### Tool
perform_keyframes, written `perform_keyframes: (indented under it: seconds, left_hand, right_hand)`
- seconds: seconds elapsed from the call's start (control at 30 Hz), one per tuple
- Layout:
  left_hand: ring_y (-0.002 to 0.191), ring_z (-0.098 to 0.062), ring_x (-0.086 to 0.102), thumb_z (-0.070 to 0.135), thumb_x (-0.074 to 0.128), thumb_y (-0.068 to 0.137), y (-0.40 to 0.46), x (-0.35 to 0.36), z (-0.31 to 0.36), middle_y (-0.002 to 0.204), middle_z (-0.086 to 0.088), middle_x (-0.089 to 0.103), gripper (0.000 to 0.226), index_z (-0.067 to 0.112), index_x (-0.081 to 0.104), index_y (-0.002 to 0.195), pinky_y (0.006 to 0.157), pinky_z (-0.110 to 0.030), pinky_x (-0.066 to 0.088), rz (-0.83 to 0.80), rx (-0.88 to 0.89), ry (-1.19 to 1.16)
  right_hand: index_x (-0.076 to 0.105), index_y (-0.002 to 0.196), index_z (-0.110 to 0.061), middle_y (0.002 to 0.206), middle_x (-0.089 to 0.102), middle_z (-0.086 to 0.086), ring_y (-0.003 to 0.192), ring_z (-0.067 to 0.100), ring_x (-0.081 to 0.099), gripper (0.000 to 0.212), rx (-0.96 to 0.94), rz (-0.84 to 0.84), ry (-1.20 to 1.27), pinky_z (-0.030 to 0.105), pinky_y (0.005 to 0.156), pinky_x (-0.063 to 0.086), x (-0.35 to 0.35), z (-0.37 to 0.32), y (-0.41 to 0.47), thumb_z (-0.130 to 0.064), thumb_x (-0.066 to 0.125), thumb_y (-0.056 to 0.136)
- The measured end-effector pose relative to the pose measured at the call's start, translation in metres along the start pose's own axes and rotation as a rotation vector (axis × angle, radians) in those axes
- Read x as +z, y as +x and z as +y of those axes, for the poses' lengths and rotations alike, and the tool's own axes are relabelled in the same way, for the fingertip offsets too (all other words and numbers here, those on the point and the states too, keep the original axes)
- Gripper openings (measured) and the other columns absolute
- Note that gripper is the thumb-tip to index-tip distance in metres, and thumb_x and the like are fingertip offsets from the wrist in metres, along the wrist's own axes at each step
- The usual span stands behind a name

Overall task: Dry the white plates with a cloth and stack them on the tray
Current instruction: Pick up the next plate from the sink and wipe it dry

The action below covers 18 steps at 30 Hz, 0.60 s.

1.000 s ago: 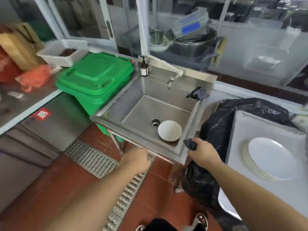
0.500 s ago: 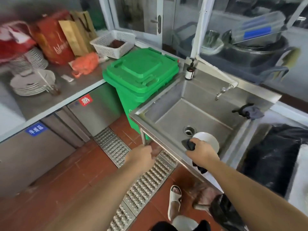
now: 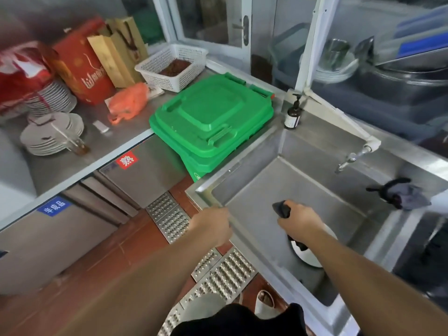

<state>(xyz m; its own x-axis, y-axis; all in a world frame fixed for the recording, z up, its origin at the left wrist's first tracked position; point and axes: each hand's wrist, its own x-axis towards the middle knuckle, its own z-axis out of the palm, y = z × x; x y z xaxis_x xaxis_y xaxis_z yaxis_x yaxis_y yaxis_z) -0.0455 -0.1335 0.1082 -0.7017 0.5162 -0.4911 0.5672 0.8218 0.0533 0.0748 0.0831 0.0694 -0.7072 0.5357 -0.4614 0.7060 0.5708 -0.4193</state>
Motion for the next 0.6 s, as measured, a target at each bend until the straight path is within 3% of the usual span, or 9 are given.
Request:
perform_keyframes:
  seconds: [0.1, 0.27, 0.33, 0.47, 0.6]
  left_hand:
    - [0.115, -0.032, 0.066, 0.042, 0.05, 0.104, 0.032, -0.007, 0.004, 0.131, -0.008, 0.063, 0.037, 0.02, 0.057, 0.133, 0.097, -0.049, 0.057, -0.051, 0.033, 0.009]
    - [0.12, -0.032, 0.064, 0.038, 0.053, 0.101, 0.105, -0.006, 0.015, 0.13, -0.009, 0.065, 0.035, 0.018, 0.059, 0.129, 0.096, -0.043, 0.054, -0.093, 0.166, 0.062]
    - [0.119, -0.032, 0.064, 0.039, 0.053, 0.101, 0.134, -0.004, 0.021, 0.129, -0.008, 0.065, 0.031, 0.02, 0.06, 0.125, 0.09, -0.039, 0.051, -0.12, 0.226, 0.101]
    - [0.109, -0.033, 0.068, 0.036, 0.056, 0.096, 0.183, 0.004, 0.028, 0.121, -0.008, 0.069, 0.027, 0.019, 0.063, 0.116, 0.081, -0.036, 0.051, -0.155, 0.388, 0.162]
    - [0.109, -0.033, 0.068, 0.035, 0.056, 0.092, 0.225, 0.013, 0.034, 0.122, -0.007, 0.07, 0.031, 0.02, 0.065, 0.118, 0.087, -0.039, 0.057, -0.19, 0.48, 0.204]
  right_hand:
    - [0.059, 0.104, -0.03, 0.077, 0.068, -0.004, 0.051, 0.013, 0.065, 0.021, 0.054, -0.023, 0.037, 0.025, 0.041, 0.05, -0.003, 0.006, 0.019, -0.024, 0.058, 0.085]
    - [0.054, 0.095, -0.023, 0.053, 0.067, -0.001, 0.031, 0.016, 0.056, 0.014, 0.224, 0.011, 0.137, 0.018, 0.028, 0.033, 0.007, 0.022, 0.041, -0.022, 0.054, 0.081]
    - [0.056, 0.092, -0.02, 0.055, 0.066, 0.001, 0.029, 0.013, 0.053, 0.012, 0.312, 0.053, 0.228, 0.021, 0.027, 0.036, 0.018, 0.032, 0.045, -0.02, 0.054, 0.081]
    - [0.059, 0.128, -0.026, 0.079, 0.065, -0.005, 0.049, 0.012, 0.062, 0.037, 0.516, 0.044, 0.276, 0.027, 0.047, 0.048, 0.043, 0.053, 0.043, -0.025, 0.061, 0.09]
    - [0.061, 0.136, -0.028, 0.095, 0.064, -0.006, 0.079, 0.024, 0.065, 0.045, 0.652, 0.096, 0.362, 0.034, 0.067, 0.055, 0.06, 0.073, 0.039, -0.027, 0.063, 0.092]
